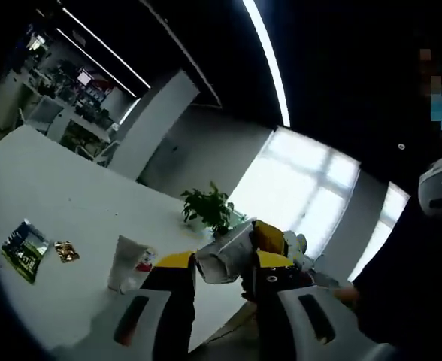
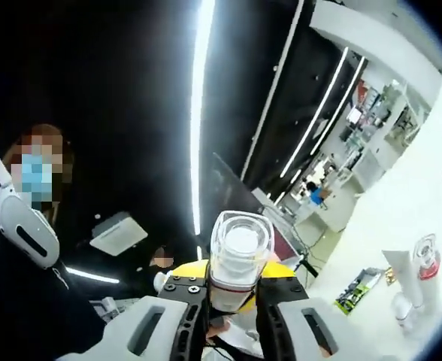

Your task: Arrange the skincare products in the storage area until every visible bottle or jar stands upright without overlapping.

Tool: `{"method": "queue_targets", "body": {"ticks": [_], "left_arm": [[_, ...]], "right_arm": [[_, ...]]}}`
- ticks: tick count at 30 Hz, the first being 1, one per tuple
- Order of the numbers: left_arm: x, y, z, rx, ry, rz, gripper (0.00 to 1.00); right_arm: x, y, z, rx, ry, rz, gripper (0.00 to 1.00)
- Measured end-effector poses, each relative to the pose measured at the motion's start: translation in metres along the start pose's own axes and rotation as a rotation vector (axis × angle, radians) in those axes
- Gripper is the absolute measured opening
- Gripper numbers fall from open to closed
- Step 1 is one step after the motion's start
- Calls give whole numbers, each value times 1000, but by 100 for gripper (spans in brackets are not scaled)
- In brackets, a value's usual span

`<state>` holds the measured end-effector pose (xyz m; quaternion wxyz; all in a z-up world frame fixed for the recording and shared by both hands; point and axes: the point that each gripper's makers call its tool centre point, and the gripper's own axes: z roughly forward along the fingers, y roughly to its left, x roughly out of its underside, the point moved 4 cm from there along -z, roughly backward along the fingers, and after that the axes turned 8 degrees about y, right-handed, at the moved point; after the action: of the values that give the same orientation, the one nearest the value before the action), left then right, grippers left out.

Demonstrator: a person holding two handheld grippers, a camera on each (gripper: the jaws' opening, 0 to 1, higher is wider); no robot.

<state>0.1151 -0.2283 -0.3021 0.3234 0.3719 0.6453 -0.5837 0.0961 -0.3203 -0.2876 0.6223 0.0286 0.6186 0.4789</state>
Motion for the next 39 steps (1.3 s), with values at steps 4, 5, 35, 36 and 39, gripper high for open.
{"method": "queue_targets", "body": {"ticks": [4, 5, 35, 36, 39], "left_arm": [[7, 10, 1, -40, 39, 19, 23], [8, 12, 1, -45, 40, 15, 25], [55, 91, -44, -268, 213, 51, 49], [57, 93, -46, -277, 216, 43, 49], [62, 96, -51, -292, 235, 33, 49]], "right_arm": [[-9, -6, -7, 21, 23, -65, 16], [-11, -9, -9, 30, 25, -69, 16], [75, -183, -65, 364, 745, -608, 15], [82, -195, -66, 379, 789, -625, 14], [99, -211, -62, 389, 832, -644, 14]]}}
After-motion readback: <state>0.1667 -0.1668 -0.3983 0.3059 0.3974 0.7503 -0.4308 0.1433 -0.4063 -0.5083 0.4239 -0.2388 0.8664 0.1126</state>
